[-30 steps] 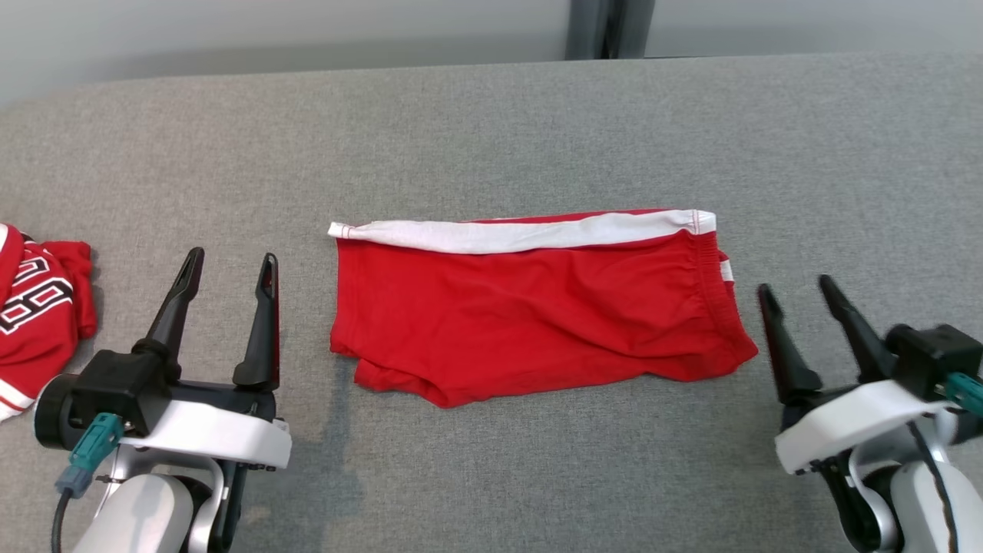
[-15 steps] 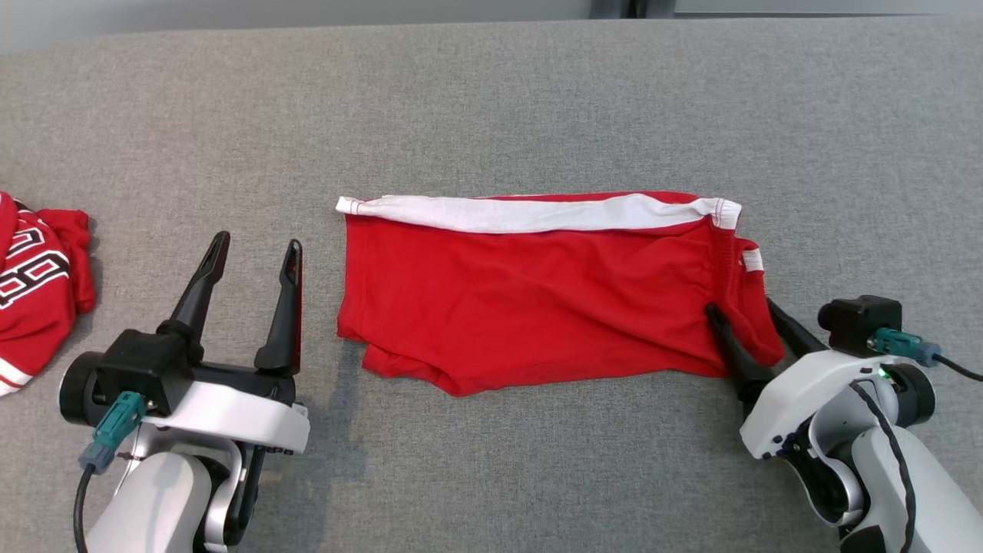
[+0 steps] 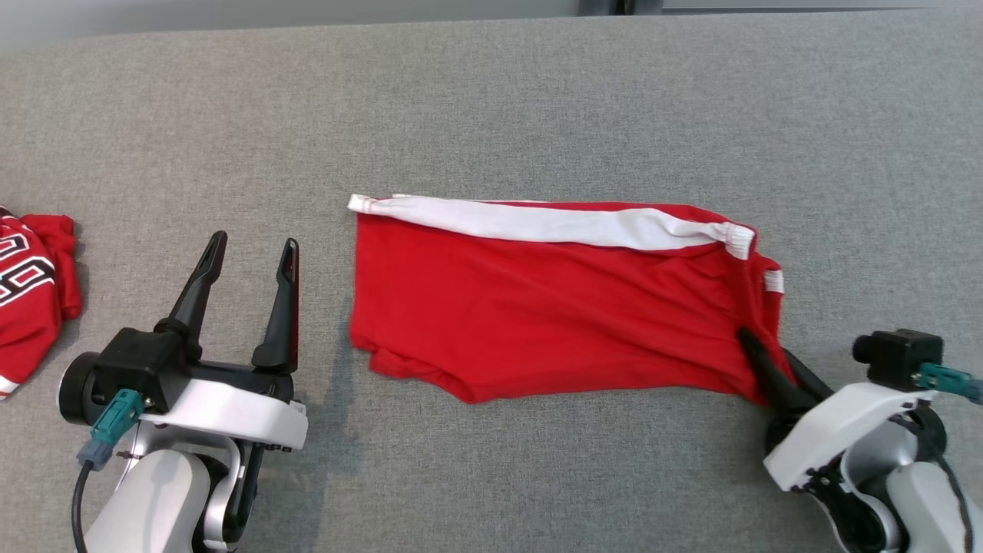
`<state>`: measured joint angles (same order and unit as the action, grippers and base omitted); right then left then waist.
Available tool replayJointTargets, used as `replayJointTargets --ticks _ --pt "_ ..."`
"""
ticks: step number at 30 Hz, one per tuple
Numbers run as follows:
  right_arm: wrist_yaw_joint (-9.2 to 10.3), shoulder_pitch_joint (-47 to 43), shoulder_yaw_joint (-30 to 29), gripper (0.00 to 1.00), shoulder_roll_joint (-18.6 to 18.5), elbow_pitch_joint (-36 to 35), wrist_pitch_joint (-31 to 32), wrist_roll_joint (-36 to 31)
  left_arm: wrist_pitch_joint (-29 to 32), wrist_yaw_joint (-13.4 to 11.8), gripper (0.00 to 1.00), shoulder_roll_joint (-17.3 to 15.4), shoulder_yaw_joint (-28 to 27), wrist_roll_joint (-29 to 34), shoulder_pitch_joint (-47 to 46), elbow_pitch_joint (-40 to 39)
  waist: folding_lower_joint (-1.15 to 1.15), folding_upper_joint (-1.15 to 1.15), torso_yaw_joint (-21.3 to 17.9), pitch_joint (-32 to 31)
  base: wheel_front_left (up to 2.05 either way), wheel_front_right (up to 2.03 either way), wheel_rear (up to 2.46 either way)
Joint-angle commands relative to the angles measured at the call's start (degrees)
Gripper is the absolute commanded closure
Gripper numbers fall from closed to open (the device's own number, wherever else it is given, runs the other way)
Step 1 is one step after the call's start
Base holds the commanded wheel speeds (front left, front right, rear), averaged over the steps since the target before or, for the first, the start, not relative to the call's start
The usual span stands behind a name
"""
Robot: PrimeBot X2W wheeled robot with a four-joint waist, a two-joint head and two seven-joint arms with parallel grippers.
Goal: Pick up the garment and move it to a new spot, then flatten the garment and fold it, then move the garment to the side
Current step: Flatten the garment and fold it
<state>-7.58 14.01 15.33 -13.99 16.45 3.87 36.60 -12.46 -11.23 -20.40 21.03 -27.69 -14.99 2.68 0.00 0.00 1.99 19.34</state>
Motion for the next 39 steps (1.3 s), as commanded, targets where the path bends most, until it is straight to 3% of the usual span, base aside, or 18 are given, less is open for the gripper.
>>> replayJointTargets --ticks 1,11,17,24,28,33,39 --pt "0.15 -1.20 -1.08 1.00 -1.12 0.08 -0.24 0.98 -0.30 -0.15 0.00 0.02 -0.46 -0.51 -0.81 -0.02 0.00 0.00 -0.16 -0.07 0.00 0.00 0.00" --pt "0.10 -1.27 -11.51 1.00 -5.21 3.50 -0.25 4.18 -0.14 -0.83 0.00 -0.24 -0.61 -0.95 -0.57 -0.38 0.00 0.00 -0.53 -0.37 0.00 0.00 0.00" --pt "0.07 1.47 -11.49 1.00 -2.19 -2.32 2.36 8.80 0.01 -1.09 0.00 -0.62 -0.54 -0.87 -0.08 -0.41 0.00 0.00 -0.89 -1.02 0.00 0.00 0.00" --pt "0.07 3.81 -5.48 1.00 1.86 -13.68 6.06 6.36 0.47 -1.24 0.00 -0.74 -0.02 -0.88 -0.27 -0.61 0.00 0.00 -0.63 -1.36 0.00 0.00 0.00" --pt "0.07 5.42 0.77 1.00 4.05 -17.16 7.93 2.74 0.48 -1.15 0.00 -0.65 0.35 -0.94 -0.54 -0.52 0.00 0.00 -0.05 -1.06 0.00 0.00 0.00" --pt "0.07 7.29 7.28 1.00 5.79 -15.86 9.05 -0.06 0.42 -1.11 0.00 -0.19 0.72 -1.06 -0.99 -0.12 0.00 0.00 0.88 -0.70 0.00 0.00 0.00" --pt "0.07 10.64 13.21 1.00 7.40 -8.49 7.20 -2.62 0.00 -0.78 0.00 0.51 1.36 -1.16 -1.42 0.68 0.00 0.00 2.10 -0.15 0.00 0.00 0.00"
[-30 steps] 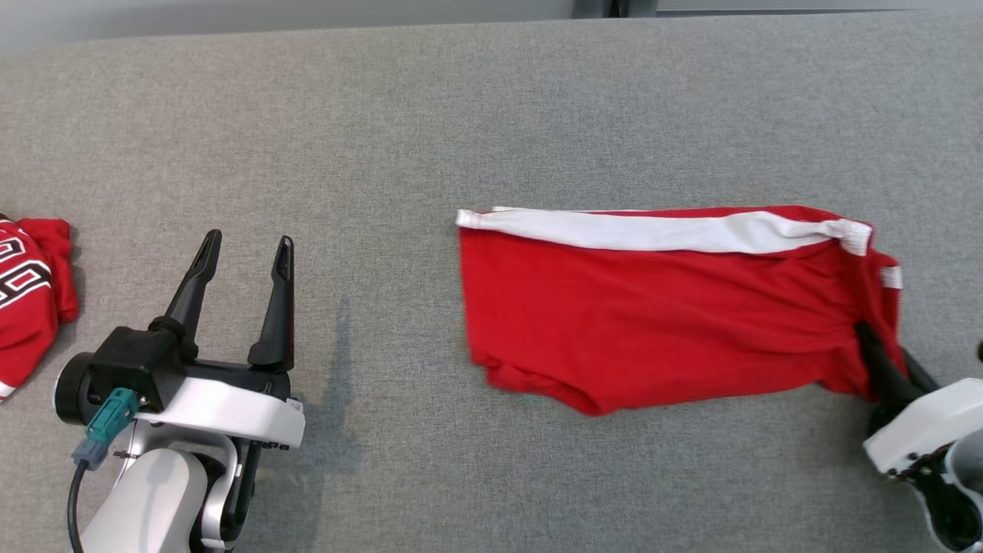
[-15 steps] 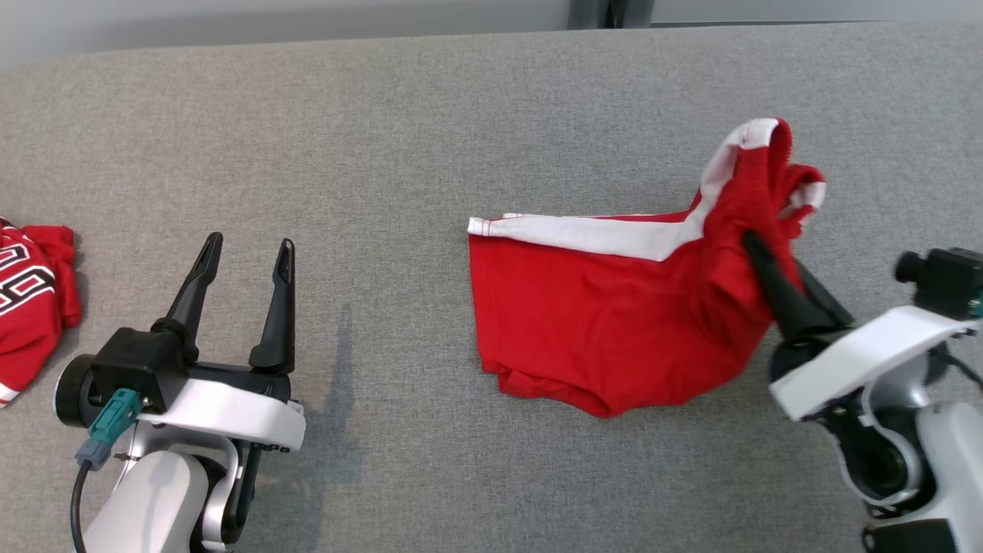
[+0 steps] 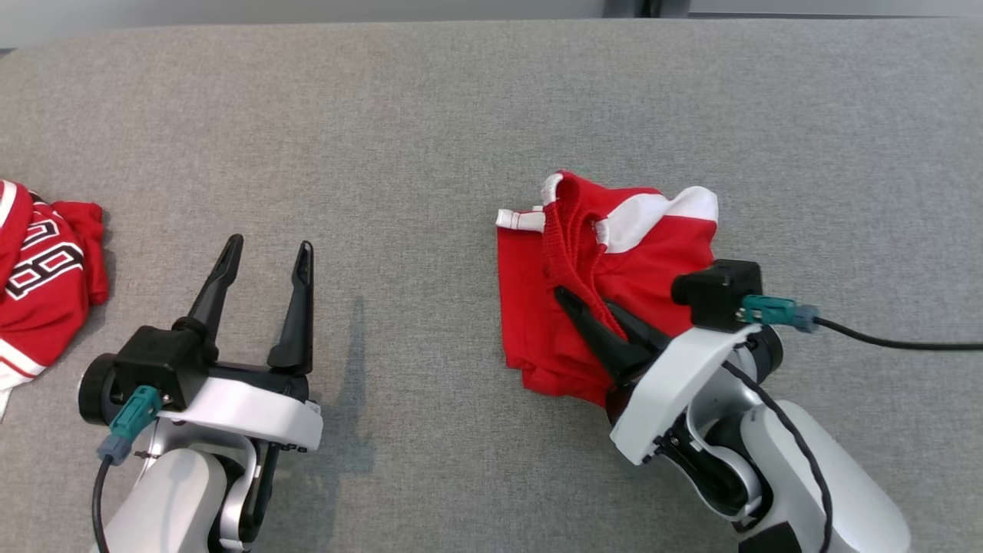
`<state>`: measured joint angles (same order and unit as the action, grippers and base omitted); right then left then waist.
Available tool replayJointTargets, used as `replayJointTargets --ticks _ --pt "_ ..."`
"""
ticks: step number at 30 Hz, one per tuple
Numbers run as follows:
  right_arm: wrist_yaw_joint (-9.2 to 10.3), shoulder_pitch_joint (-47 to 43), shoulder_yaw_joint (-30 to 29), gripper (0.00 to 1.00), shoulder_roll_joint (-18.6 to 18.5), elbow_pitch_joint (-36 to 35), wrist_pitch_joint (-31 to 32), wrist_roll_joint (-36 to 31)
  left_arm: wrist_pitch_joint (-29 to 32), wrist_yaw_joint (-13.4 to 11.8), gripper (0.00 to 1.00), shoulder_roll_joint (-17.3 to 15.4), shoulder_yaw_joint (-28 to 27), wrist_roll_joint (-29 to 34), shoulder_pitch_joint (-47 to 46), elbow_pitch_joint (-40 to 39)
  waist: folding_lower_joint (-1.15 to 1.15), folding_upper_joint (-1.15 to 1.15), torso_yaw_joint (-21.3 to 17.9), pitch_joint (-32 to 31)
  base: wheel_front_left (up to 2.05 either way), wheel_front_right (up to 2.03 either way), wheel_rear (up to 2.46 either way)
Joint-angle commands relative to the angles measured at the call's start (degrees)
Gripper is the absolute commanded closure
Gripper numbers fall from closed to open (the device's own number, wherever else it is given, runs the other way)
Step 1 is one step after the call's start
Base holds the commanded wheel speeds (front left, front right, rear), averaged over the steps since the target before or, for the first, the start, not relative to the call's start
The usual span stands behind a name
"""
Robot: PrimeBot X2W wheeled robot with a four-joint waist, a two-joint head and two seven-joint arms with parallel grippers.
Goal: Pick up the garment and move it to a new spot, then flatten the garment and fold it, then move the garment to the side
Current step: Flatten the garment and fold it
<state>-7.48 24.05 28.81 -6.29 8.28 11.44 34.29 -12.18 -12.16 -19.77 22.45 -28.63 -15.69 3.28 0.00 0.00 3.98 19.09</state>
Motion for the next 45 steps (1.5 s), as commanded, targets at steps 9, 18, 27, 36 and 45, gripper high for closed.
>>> replayJointTargets --ticks 9,18,27,36,45 --pt "-0.03 4.36 4.68 0.00 0.31 6.84 -6.44 0.86 -0.72 0.35 0.00 0.55 0.54 -0.28 -1.48 1.43 0.00 0.00 0.90 0.64 0.00 0.00 0.00" --pt "-0.03 3.10 8.36 0.00 -2.43 4.76 -16.70 -6.35 -1.06 -0.18 0.00 0.48 0.25 -0.57 -1.11 1.96 0.00 0.00 0.44 -0.11 0.00 0.00 0.00" --pt "-0.02 -4.07 -10.06 0.00 -1.29 -1.17 -24.25 -14.00 -1.82 -2.96 0.00 -0.04 -2.25 -0.65 0.97 -0.20 0.00 0.00 -0.69 -2.02 0.00 0.00 0.00" --pt "-0.02 -11.80 -25.20 0.00 -2.32 -6.87 -21.32 -19.56 -1.71 -4.44 0.00 -0.98 -2.82 -0.28 3.84 -2.93 0.00 0.00 -1.69 -4.31 0.00 0.00 0.00" --pt "-0.02 -18.39 -27.57 0.00 -1.79 -10.10 -18.66 -20.66 -1.04 -6.02 0.00 -2.08 -2.95 -0.69 8.18 -5.28 0.00 0.00 -3.18 -8.37 0.00 0.00 0.00"
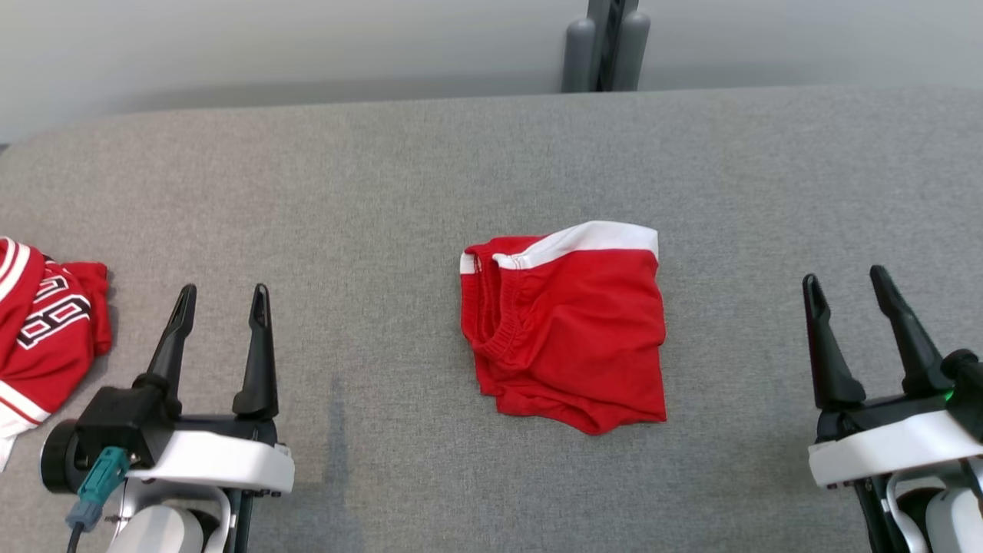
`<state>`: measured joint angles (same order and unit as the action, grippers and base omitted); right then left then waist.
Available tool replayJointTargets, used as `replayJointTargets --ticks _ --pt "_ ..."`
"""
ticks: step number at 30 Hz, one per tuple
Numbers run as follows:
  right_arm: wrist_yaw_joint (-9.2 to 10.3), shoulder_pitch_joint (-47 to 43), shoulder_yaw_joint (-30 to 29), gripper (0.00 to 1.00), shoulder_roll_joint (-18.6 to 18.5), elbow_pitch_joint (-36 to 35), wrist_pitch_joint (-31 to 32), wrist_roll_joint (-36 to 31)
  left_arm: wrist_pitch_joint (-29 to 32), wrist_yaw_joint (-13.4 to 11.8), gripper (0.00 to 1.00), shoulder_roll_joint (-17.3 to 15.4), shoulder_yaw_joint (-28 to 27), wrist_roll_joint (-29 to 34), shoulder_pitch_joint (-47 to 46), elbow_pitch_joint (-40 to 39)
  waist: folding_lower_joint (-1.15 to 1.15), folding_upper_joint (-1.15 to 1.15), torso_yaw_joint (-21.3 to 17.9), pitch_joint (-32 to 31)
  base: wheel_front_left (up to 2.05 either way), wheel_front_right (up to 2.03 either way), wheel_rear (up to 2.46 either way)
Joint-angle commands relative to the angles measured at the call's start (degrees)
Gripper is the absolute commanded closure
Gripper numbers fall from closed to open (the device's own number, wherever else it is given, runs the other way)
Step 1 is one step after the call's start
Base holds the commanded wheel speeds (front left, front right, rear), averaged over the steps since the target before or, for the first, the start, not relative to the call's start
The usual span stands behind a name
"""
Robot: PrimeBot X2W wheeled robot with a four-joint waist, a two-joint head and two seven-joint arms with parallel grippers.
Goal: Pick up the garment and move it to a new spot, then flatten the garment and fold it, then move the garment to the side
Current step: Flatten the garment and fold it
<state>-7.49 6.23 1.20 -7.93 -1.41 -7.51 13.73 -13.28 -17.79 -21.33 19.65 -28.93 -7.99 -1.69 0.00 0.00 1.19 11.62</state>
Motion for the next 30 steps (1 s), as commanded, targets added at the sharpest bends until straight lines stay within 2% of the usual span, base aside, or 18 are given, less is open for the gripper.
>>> replayJointTargets --ticks 1,17,30 --pt "-0.01 -1.02 0.17 0.00 -0.06 -0.43 0.45 -0.13 0.03 -0.45 0.00 -0.53 -0.20 -0.59 0.98 -0.52 0.00 0.00 -0.48 -1.55 0.00 0.00 0.00" --pt "-0.01 -6.53 -0.45 0.00 0.41 -0.54 3.66 -0.68 2.64 -1.80 0.00 -3.04 0.26 -0.99 7.03 -2.04 0.00 0.00 -1.13 -9.96 0.00 0.00 0.00" --pt "-0.01 -8.40 -1.84 0.00 1.18 -1.86 5.05 -1.12 4.09 -2.77 0.00 -4.14 0.35 -1.31 8.54 -2.74 0.00 0.00 -1.13 -10.63 0.00 0.00 0.00"
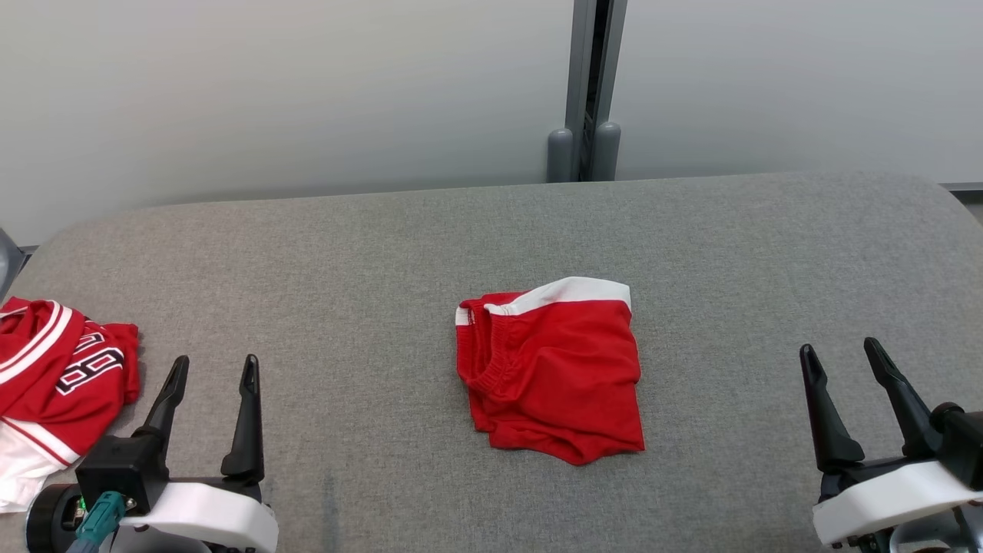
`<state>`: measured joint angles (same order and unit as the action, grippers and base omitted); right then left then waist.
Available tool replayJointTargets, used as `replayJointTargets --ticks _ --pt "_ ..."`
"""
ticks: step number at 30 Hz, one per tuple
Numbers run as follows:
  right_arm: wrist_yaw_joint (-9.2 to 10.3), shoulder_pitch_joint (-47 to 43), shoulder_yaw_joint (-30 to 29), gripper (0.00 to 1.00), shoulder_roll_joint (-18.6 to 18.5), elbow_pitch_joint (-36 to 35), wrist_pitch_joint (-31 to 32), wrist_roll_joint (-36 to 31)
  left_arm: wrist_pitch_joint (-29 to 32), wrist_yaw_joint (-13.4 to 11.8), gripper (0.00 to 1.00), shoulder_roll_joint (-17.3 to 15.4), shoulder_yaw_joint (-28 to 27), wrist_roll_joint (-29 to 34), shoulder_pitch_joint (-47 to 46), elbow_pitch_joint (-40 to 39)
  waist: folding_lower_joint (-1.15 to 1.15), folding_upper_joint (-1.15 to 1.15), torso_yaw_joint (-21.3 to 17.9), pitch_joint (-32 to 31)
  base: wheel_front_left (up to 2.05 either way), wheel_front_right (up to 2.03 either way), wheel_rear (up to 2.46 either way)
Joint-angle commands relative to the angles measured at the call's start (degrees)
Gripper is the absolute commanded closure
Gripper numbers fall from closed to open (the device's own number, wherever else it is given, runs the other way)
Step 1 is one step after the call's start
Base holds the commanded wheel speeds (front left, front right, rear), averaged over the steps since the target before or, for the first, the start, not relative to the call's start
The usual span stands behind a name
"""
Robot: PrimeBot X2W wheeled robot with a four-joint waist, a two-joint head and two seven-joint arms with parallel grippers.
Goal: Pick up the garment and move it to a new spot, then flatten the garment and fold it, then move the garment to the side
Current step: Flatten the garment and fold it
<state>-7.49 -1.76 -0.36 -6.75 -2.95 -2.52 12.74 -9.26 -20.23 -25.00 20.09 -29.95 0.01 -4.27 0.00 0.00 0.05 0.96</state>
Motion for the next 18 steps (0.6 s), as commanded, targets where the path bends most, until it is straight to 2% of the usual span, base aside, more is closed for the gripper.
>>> replayJointTargets --ticks 1,18 --pt "-0.01 -0.39 -0.30 0.00 0.04 -0.34 0.06 -0.09 0.10 -0.42 0.00 -0.47 -0.06 -0.31 0.56 -0.20 0.00 0.00 0.02 0.04 0.00 0.00 0.00" --pt "-0.01 0.21 0.58 0.00 -0.08 0.72 0.08 0.69 0.87 -0.83 0.00 -0.79 0.29 -0.60 0.17 -0.14 0.00 0.00 -0.03 0.12 0.00 0.00 0.00"
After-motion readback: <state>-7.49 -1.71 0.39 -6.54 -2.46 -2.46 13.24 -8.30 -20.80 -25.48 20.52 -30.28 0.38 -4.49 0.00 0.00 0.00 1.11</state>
